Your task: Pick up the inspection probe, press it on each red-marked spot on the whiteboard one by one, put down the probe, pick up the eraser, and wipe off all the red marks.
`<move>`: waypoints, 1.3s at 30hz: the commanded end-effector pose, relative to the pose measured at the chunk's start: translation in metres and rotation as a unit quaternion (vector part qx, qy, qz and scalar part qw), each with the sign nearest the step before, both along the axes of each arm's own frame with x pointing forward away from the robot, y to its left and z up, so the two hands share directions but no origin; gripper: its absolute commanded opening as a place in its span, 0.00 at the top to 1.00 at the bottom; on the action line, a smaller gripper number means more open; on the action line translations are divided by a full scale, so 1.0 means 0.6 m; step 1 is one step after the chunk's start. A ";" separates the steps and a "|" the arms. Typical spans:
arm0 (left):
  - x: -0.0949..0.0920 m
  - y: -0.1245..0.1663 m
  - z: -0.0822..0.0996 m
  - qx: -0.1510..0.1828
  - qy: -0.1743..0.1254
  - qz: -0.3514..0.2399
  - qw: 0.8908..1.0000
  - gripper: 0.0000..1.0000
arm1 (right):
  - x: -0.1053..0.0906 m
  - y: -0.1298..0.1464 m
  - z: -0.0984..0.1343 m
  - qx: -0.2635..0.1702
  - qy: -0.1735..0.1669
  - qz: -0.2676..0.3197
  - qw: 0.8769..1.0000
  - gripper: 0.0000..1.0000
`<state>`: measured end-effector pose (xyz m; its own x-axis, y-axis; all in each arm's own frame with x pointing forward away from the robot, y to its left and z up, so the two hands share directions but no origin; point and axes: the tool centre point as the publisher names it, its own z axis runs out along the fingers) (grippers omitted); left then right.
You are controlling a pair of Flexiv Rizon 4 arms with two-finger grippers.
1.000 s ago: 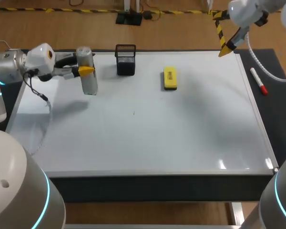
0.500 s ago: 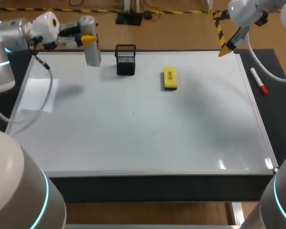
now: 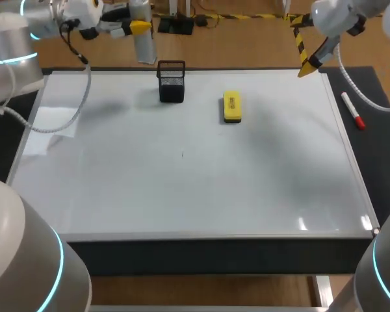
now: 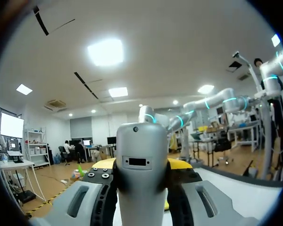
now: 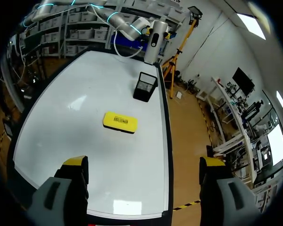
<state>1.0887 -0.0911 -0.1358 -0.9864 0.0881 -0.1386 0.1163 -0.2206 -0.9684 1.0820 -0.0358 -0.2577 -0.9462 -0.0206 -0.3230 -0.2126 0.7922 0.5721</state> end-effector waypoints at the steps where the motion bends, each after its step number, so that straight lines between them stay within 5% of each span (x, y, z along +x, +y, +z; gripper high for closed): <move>1: 0.022 -0.030 -0.005 0.000 -0.007 -0.058 0.998 1.00 | 0.001 0.000 0.001 -0.002 0.001 0.001 1.000 0.00; 25: 0.028 -0.097 -0.053 -0.013 0.018 0.012 1.000 1.00 | 0.001 0.000 0.001 -0.002 0.001 0.001 1.000 0.00; 39: 0.035 -0.091 -0.084 -0.018 0.027 0.007 0.999 1.00 | 0.001 0.000 0.001 -0.002 0.001 0.001 1.000 0.00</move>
<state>1.1083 -0.1469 -0.1836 -0.9940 0.0626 -0.0895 0.0715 -0.2464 -0.9665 1.0820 -0.0357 -0.2578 -0.9462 -0.0207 -0.3229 -0.2125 0.7922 0.5720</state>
